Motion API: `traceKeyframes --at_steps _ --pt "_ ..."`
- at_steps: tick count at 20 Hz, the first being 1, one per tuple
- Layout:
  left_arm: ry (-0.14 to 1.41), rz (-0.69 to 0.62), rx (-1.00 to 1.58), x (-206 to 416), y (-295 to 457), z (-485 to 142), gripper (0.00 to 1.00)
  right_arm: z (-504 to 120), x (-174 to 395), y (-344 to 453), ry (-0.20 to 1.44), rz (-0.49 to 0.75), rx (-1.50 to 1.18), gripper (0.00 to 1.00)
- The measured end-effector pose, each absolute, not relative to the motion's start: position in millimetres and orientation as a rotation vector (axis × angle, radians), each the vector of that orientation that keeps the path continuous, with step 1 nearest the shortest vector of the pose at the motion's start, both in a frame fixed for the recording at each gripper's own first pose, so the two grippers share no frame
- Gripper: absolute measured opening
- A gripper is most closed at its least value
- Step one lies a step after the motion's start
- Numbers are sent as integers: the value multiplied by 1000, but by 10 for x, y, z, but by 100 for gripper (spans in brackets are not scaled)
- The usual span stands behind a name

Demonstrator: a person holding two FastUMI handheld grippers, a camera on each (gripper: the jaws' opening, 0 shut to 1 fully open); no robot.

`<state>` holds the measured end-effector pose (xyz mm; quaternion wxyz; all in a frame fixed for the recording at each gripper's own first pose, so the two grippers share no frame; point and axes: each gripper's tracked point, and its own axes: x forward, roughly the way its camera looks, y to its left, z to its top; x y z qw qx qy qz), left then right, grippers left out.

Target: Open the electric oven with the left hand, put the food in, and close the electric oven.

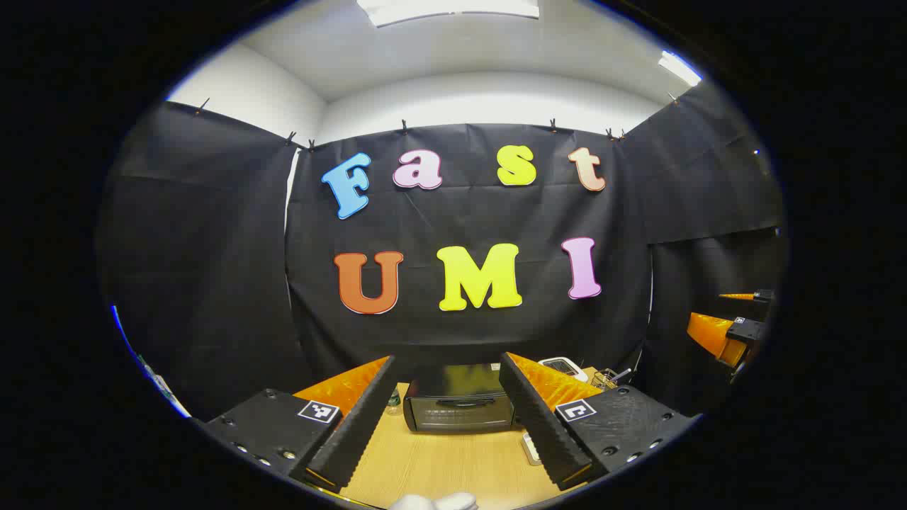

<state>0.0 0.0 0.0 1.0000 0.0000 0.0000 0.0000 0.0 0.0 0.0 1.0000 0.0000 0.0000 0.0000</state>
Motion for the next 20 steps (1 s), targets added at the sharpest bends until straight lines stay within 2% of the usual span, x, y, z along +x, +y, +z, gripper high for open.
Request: traceKeyframes --at_steps 1,2,3,4,5,6,9,10,11,15,16,17,18,19,20 --pt "-3 -1 3 11 7 16 95 2 9 -12 0 -6 2 100" --pt "-6 0 7 24 17 14 95 -6 24 -5 3 -7 6 100" --pt "-4 0 11 30 36 9 95 14 45 -8 1 -12 13 92" --pt "-7 -1 14 39 50 24 95 13 61 15 4 -10 18 92" --pt "-8 -3 19 48 61 25 95 30 79 35 1 -11 18 100" --pt "-7 -3 21 55 91 16 95 49 84 50 -3 -12 16 92" --pt "-19 -5 23 76 197 47 95 96 114 122 -15 -14 -7 92" --pt "-18 -8 15 90 224 46 95 119 116 135 -24 -20 -12 100" --pt "-18 -10 11 107 254 29 95 144 116 148 -30 -24 -14 92" --pt "-30 -1 29 134 303 58 95 127 131 214 -30 -17 -12 92" --pt "-20 4 28 146 292 31 95 101 150 205 -21 -14 -18 100" --pt "-21 5 24 164 293 18 95 102 163 204 -20 -11 -19 92" --pt "-23 5 23 185 266 29 95 106 180 200 -21 -10 -20 100" --pt "-23 7 23 210 263 18 95 110 200 185 -22 -11 -20 92" --pt "-21 7 25 215 254 7 95 110 211 169 -24 -8 -20 92"
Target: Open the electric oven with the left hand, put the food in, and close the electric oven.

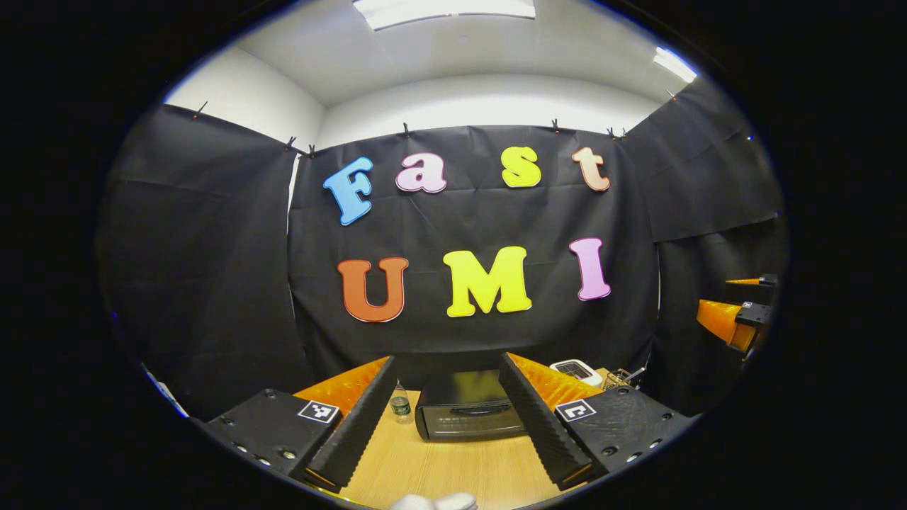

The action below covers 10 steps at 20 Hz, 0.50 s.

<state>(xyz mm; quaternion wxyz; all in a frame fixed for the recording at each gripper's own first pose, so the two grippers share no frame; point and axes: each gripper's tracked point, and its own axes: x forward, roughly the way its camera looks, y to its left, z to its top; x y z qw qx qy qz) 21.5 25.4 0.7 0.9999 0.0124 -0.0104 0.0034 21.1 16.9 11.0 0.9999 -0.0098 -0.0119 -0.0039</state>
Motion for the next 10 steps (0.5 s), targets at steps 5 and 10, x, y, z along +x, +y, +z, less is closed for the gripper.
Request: traceKeyframes --at_steps 5,10 --pt "-8 16 11 452 173 -184 95 110 312 52 -28 -2 -25 92" --pt "45 16 -31 941 21 -746 95 69 442 -130 -35 0 -34 92"
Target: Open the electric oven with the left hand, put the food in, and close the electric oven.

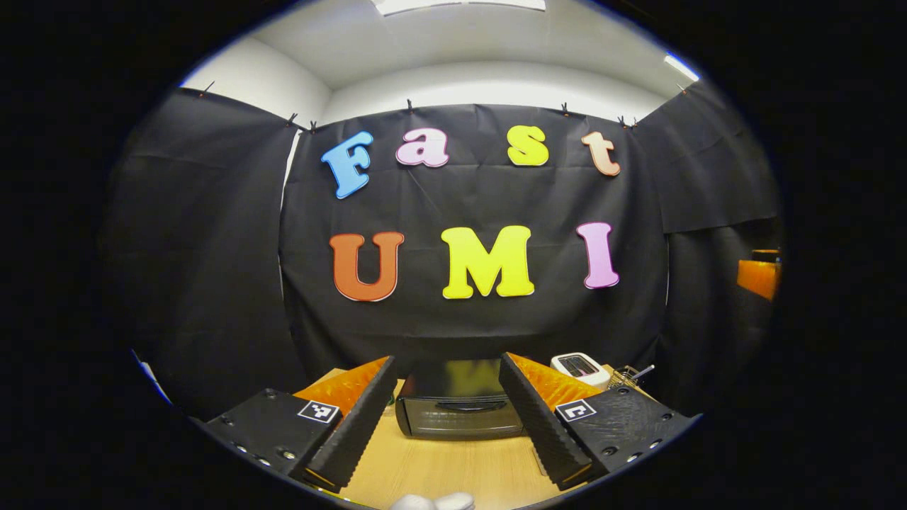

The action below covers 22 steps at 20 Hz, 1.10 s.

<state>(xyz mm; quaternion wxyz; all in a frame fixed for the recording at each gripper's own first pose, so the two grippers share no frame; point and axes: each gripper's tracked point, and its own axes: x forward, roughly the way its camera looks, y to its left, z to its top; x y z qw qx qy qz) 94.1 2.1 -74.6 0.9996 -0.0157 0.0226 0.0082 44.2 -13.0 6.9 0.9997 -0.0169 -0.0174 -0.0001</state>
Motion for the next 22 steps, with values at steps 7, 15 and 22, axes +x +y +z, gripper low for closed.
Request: traceKeyframes --at_steps 7,15,22 --pt "158 -2 -34 1766 -239 -1730 95 13 652 -412 -31 -31 -62 100" --pt "283 -19 -37 2613 -436 -2567 96 -219 823 -564 40 -79 -69 92" --pt "351 -18 -19 2811 -396 -2891 98 -346 883 -543 74 -84 -67 100"
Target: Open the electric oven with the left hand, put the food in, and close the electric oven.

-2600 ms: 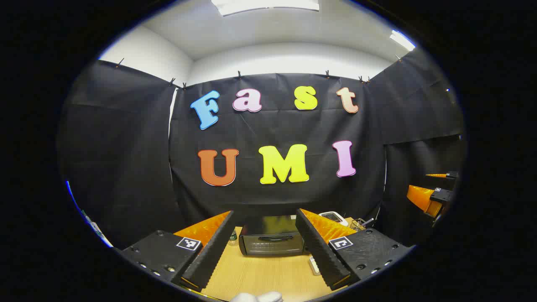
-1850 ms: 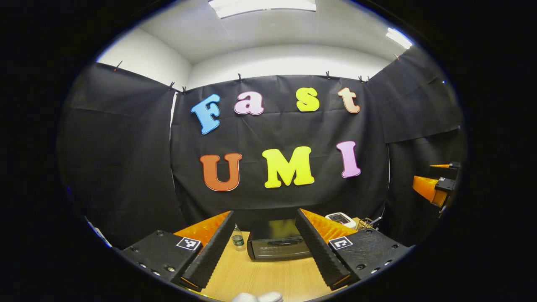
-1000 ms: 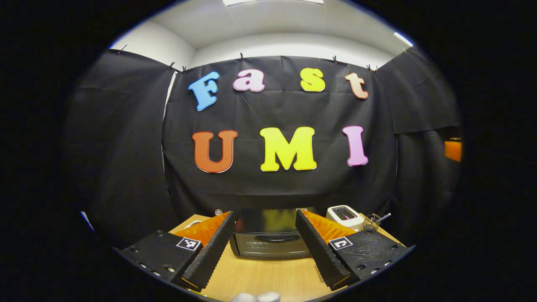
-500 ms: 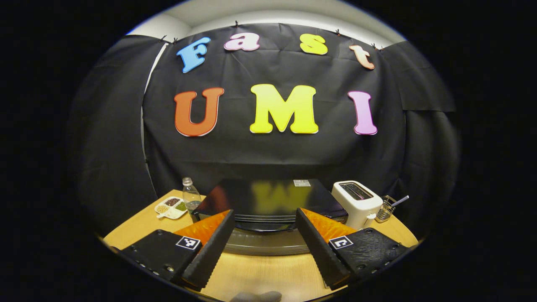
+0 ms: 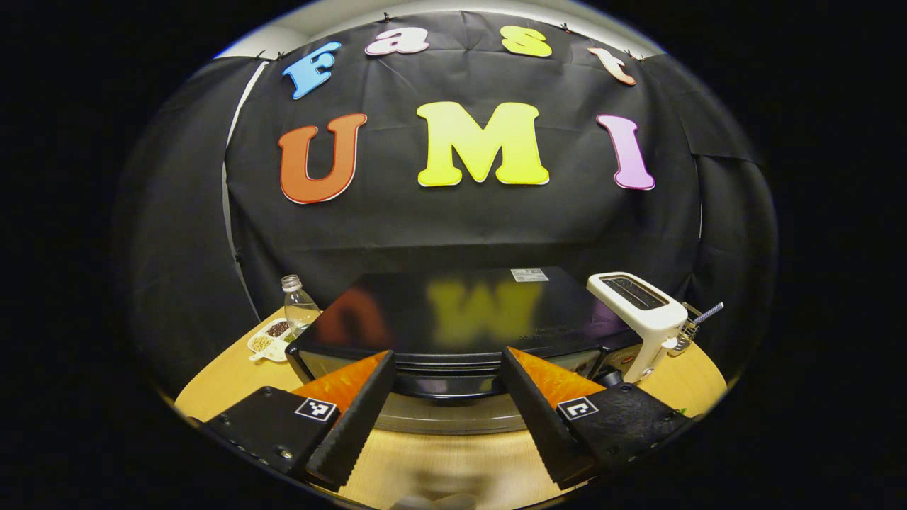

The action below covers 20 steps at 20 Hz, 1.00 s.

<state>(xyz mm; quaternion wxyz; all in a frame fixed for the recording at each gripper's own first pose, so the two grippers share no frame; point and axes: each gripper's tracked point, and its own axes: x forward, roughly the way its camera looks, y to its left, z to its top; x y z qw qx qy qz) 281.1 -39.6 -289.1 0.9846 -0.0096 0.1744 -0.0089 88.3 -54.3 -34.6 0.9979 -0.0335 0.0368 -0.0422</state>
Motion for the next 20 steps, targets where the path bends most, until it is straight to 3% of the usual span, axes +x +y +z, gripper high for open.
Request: traceKeyframes --at_steps 1,2,3,18,19,20 --pt "345 -21 -14 2808 -403 -2875 98 -355 882 -546 77 -85 -66 100" --pt "357 -23 -12 2799 -402 -2890 90 -376 884 -549 80 -86 -66 100" --pt "358 -22 -17 2790 -392 -2880 99 -362 876 -543 80 -86 -62 100" --pt "424 -43 -16 2039 -396 -3101 99 -436 584 -394 80 -70 -73 100" --pt "433 -43 -15 1974 -396 -3135 99 -428 549 -391 78 -70 -71 92" --pt "443 -44 -13 1907 -401 -3178 99 -436 515 -402 78 -72 -72 100"
